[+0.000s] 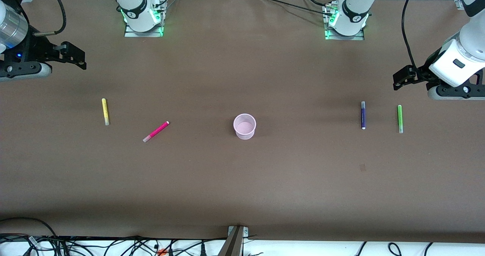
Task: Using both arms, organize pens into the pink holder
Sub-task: 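Move the left gripper over the blue pen, then lower the left gripper and close it on the blue pen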
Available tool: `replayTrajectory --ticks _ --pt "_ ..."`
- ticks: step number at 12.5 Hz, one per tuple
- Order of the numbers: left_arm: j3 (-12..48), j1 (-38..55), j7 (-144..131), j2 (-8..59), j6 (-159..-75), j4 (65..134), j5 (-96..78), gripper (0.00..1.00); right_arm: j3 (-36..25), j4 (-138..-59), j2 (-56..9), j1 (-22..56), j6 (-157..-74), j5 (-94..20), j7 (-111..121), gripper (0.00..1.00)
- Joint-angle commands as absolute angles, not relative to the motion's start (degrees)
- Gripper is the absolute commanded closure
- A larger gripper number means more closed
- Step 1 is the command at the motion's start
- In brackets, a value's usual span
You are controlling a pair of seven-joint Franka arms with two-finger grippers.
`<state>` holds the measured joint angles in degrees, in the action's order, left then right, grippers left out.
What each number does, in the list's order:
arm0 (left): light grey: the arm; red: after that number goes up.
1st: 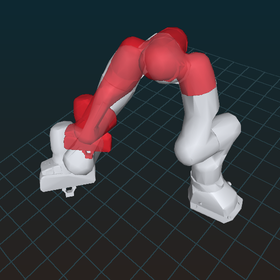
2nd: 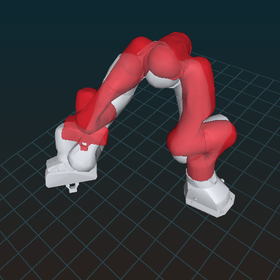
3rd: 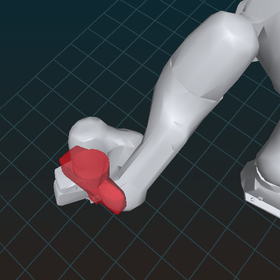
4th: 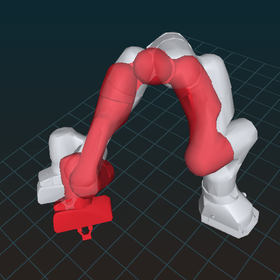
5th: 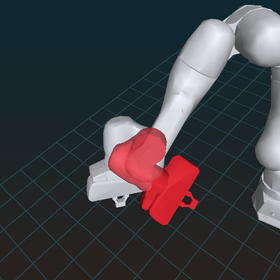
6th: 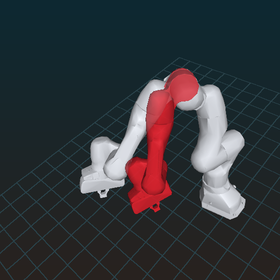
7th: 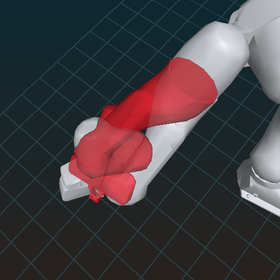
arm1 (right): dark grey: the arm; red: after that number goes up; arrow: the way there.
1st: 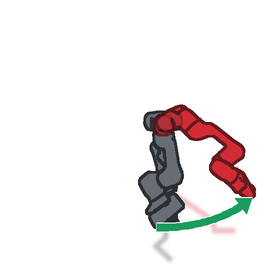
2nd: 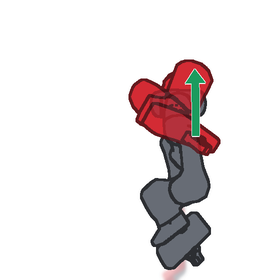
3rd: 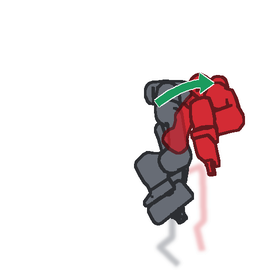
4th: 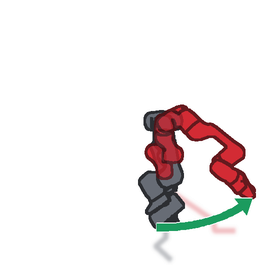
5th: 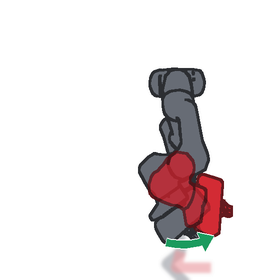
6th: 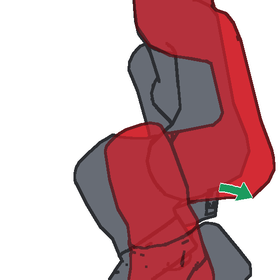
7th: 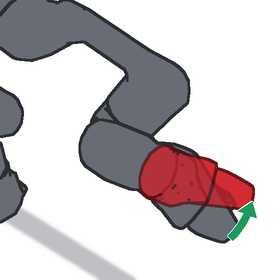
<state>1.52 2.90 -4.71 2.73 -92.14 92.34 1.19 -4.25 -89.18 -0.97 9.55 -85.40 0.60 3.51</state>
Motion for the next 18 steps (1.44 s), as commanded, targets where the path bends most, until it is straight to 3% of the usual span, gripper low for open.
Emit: replayTrajectory --ticks 1,8,13,15,18 --pt "1.5 2.7 -3.4 3.3 -90.9 90.8 -0.2 0.0 -3.3 -91.5 1.0 7.8 -88.0 0.0 6.6 0.0" --pt "1.4 2.6 -3.3 4.8 -88.4 91.3 -0.2 0.0 -3.0 -91.3 0.9 7.9 -89.2 -0.4 6.4 0.0" --pt "1.0 0.2 -3.0 15.4 -87.2 91.8 1.4 0.0 -2.9 -91.2 1.0 8.0 -88.9 -0.4 5.5 0.0" --pt "1.0 0.1 1.7 16.6 -96.4 97.1 2.5 0.0 -2.9 -91.2 0.9 8.0 -88.9 -0.4 5.5 0.0" --pt "1.0 -0.7 5.7 16.4 -115.3 110.3 2.5 0.0 -2.9 -91.0 0.8 8.2 -89.1 -0.4 5.5 0.0"
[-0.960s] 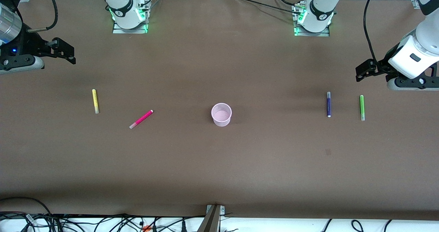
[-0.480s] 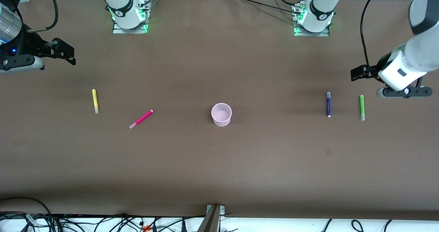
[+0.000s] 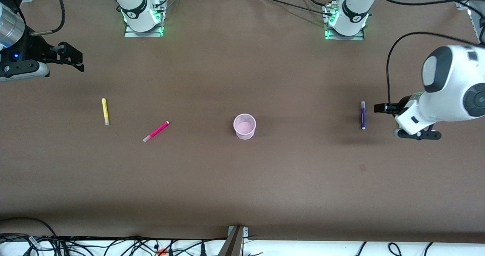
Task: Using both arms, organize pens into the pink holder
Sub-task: 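Lower the left gripper and close it on the blue pen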
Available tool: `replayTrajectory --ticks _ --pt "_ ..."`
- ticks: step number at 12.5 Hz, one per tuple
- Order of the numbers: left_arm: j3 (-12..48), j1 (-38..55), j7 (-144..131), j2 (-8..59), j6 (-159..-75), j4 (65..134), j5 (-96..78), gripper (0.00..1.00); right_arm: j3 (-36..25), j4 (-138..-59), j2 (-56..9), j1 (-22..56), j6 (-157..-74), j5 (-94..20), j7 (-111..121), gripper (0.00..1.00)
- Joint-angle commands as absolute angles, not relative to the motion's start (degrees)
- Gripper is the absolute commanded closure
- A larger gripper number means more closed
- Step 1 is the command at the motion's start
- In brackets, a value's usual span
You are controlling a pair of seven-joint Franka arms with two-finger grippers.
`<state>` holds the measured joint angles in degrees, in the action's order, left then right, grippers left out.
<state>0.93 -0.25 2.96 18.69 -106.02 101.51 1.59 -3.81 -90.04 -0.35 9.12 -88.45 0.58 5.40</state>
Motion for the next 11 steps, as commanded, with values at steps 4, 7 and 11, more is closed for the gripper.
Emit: replayTrajectory --ticks 4,7,11 --pt "1.0 -0.8 9.0 17.8 -136.5 122.9 3.7 0.0 -2.8 -91.0 0.9 8.3 -89.0 -0.4 5.5 0.0" --pt "1.0 -1.4 10.0 23.7 -145.2 123.5 3.8 0.0 -2.8 -91.0 0.9 8.3 -88.9 -0.4 5.5 0.0" --pt "1.1 -2.5 10.2 26.3 -145.7 123.5 3.8 0.15 -2.8 -91.0 0.9 8.3 -88.7 -0.4 5.6 0.0"
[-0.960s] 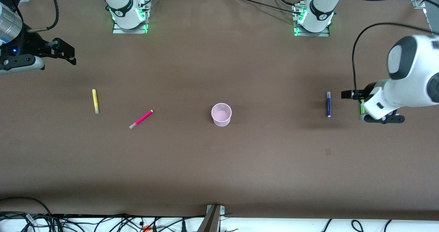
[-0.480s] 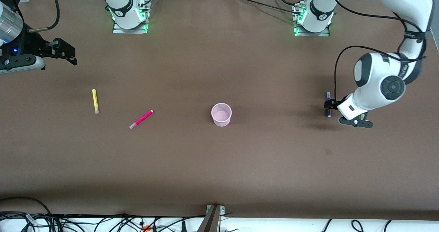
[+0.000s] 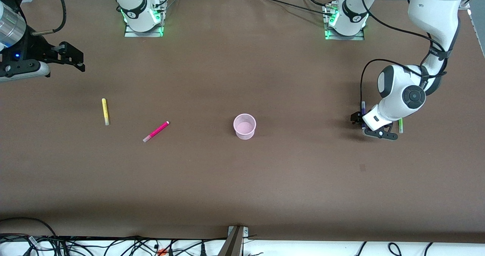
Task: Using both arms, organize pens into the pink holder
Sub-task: 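Lower the left gripper and close it on the blue pen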
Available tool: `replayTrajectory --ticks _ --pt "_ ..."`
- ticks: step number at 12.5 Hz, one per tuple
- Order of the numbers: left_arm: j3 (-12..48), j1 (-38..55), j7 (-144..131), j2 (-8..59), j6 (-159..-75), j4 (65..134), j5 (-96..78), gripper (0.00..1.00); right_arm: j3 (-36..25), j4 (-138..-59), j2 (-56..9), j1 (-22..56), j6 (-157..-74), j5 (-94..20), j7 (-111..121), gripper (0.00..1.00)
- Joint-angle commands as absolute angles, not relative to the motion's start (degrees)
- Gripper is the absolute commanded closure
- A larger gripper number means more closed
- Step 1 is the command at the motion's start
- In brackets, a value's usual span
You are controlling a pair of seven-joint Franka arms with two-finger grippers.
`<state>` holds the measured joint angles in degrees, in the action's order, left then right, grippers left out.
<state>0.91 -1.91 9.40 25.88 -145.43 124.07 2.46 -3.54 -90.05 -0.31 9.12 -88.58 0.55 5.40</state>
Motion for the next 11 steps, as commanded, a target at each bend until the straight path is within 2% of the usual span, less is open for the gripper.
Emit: replayTrajectory --ticks 1,3,4,5,8,11 --pt "1.1 -2.5 10.2 26.8 -145.7 123.4 3.8 0.27 -2.8 -91.0 0.9 8.3 -88.5 -0.4 5.5 0.0" --pt "1.1 -3.3 10.2 27.8 -145.8 123.3 3.8 0.57 -2.8 -91.0 0.9 8.3 -88.5 -0.4 5.6 0.0" --pt "1.1 -3.4 10.3 27.3 -145.5 123.4 3.8 0.81 -2.8 -91.0 0.9 8.3 -88.5 -0.4 5.6 0.0" --pt "1.1 -3.4 10.3 27.0 -145.0 123.3 3.8 1.0 -2.8 -91.0 0.9 8.3 -88.5 -0.4 5.6 0.0" --pt "1.1 -3.5 9.9 26.5 -144.3 123.0 3.8 1.0 -2.8 -91.0 0.9 8.3 -88.5 -0.3 5.6 0.0" --pt "1.5 -3.4 9.2 25.9 -133.1 117.0 2.9 1.0 -2.8 -91.0 0.9 8.3 -88.4 0.1 5.6 0.0"
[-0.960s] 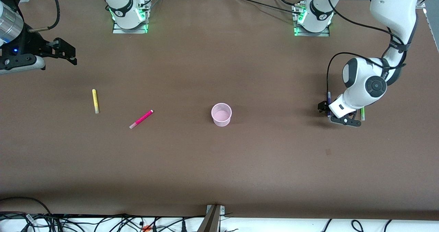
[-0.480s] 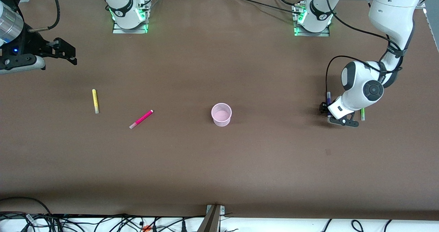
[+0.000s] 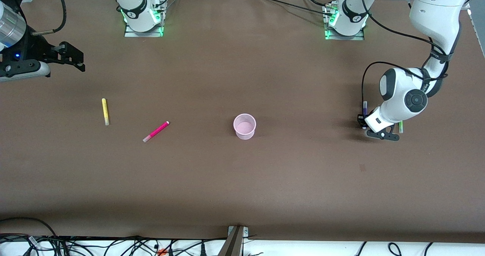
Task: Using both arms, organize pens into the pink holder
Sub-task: 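Lift the blue pen and carry it toward the pink holder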
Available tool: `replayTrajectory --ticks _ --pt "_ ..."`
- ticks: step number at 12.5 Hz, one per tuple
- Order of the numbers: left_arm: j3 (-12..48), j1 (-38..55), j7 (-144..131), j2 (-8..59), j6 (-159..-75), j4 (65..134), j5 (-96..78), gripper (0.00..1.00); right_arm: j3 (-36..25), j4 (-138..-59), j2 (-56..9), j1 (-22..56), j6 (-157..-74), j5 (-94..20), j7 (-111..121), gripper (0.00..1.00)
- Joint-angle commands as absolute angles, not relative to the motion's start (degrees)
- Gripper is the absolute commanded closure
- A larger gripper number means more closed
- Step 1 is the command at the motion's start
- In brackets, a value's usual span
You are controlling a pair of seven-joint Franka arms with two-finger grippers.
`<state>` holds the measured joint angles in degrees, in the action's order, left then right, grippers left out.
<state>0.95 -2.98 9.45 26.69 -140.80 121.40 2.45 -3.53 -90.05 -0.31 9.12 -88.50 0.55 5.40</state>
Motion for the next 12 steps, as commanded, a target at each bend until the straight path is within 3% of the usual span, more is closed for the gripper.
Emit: replayTrajectory --ticks 1,6,9,12 --pt "1.6 -2.9 9.2 25.9 -127.6 113.5 2.9 1.0 -2.9 -91.0 0.8 8.3 -88.4 0.1 5.7 0.0" --pt "5.5 -0.6 9.8 27.1 -101.7 95.0 2.0 1.0 -3.1 -90.9 0.8 8.3 -88.4 -0.2 5.6 0.0" --pt "9.3 1.4 10.4 29.6 -99.8 88.2 -0.9 1.0 -2.9 -90.7 0.7 8.3 -89.1 -0.2 5.6 0.0" --pt "12.8 1.3 16.2 33.4 -102.5 83.2 -17.2 1.0 -2.8 -90.4 0.4 8.3 -89.1 0.0 5.6 0.0"
